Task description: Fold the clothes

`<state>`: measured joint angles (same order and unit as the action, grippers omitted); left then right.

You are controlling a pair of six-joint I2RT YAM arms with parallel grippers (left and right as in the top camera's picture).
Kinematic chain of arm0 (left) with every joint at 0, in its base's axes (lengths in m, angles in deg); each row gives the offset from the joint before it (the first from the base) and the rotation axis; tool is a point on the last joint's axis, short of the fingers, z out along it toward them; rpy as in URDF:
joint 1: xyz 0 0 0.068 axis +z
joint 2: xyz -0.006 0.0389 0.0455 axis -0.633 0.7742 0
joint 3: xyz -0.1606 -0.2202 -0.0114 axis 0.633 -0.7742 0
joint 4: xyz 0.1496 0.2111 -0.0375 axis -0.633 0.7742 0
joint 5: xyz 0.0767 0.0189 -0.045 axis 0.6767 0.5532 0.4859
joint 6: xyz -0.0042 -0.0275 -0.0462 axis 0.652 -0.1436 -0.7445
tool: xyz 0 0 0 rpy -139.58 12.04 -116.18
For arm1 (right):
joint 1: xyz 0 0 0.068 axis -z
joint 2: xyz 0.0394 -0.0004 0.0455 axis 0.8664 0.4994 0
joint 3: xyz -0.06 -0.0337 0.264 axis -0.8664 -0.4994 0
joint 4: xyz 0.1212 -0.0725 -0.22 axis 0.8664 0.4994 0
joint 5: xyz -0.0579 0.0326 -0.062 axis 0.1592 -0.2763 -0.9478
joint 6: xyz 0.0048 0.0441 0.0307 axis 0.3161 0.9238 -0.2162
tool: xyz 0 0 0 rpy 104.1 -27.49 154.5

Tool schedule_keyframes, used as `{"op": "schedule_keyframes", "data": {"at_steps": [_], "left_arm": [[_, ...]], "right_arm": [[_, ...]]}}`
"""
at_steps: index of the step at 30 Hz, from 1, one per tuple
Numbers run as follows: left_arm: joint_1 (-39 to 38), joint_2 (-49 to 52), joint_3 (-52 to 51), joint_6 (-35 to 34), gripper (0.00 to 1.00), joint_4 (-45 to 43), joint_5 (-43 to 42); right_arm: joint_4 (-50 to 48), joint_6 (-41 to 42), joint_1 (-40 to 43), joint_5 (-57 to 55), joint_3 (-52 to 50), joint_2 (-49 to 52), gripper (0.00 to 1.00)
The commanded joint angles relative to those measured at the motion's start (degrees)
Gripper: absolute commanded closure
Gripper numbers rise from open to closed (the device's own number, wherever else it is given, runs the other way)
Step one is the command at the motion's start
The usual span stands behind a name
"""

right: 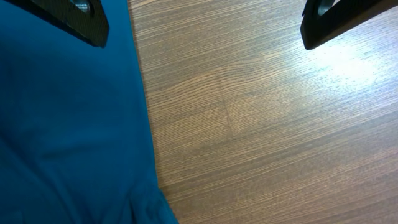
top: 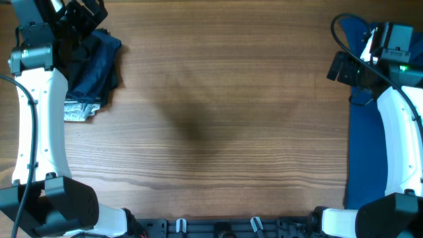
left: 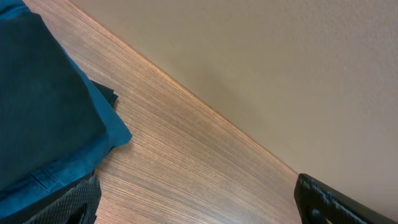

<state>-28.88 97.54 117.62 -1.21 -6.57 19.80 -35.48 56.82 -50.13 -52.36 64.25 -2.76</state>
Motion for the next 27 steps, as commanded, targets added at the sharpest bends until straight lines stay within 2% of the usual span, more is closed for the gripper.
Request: {"op": "schedule_keyframes", "data": {"at_steps": [1, 11, 15, 23, 27], "left_arm": [[0.04, 0.35, -0.35, 0.07, 0.0, -0.04, 0.81], [0.04, 0.35, -0.35, 0.04, 0.0, -0.04, 0.79], [0.04, 0.35, -0.35, 0.07, 0.0, -0.04, 0.81], [0.04, 0.35, -0.35, 0.07, 0.0, -0.04, 0.81], [0.04, 0.35, -0.35, 0.04, 0.0, -0.04, 0.81]], "right_arm": [[0.0, 0.09, -0.09, -1.01, -0.44, 0.2, 0.01], [0.02, 0.09, -0.74, -1.01, -0.44, -1.42, 0.01], [0.02, 0.07, -4.15, -1.01, -0.44, -13.92, 0.0], [0.22, 0.09, -18.23, -1.01, -0.44, -41.11, 0.01], [2.19, 0.26, -19.87, 0.37, -3.15, -55.19, 0.0]]}}
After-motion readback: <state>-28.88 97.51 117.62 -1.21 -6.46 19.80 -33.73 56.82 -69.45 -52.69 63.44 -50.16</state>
